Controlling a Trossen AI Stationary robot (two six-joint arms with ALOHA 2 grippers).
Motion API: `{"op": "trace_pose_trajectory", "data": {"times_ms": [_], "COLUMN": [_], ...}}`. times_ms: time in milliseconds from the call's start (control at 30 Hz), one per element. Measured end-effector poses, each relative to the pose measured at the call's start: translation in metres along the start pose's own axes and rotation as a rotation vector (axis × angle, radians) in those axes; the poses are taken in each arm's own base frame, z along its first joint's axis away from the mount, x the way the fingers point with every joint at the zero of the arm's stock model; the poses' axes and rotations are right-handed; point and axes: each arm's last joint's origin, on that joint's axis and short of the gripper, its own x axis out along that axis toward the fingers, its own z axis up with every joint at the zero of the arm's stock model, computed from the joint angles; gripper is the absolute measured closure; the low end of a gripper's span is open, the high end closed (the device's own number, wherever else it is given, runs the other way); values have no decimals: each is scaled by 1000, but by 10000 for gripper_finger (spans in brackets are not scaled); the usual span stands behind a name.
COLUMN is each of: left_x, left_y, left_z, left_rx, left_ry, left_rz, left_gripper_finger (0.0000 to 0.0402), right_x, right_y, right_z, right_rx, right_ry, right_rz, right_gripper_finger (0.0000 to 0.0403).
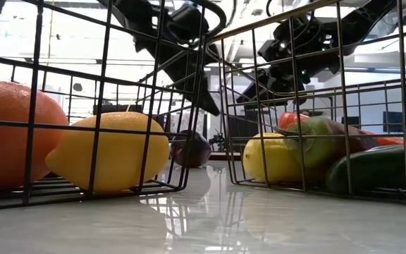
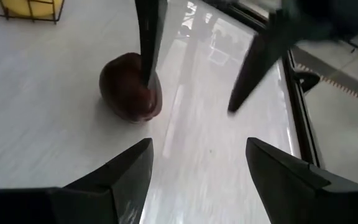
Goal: Sort produce into baskets
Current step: Put the red apple into the black basket
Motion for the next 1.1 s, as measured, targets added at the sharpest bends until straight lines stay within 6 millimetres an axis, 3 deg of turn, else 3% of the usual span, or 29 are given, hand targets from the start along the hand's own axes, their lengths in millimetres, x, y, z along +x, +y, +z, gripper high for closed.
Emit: {"op": "trace_pose_trajectory", "data": {"times_ms": [167,367,633,800,1100], "left_x": [-27,-35,-36,-22,-10], "left_y": [-3,-10,-11,-15,-24], "left_z": [-4,-23,-47,-72,-93], "left_rx": [-8,-78,-111,-135,-154], "left_ry": [94,286,315,289,193], "left_rz": [-54,-168,-166,-156,-168], "left_gripper_finger": [85,85,85,85,85], "right_x": [1,20,66,82,105], "right_y": [-1,6,7,11,16], "right_z": [-2,-14,-19,-15,-19], "right_rx": [103,219,288,280,282], "right_ry": [8,68,125,146,176], "right_rz": [0,38,81,120,155], "right_gripper_finger": [117,117,117,117,117]}}
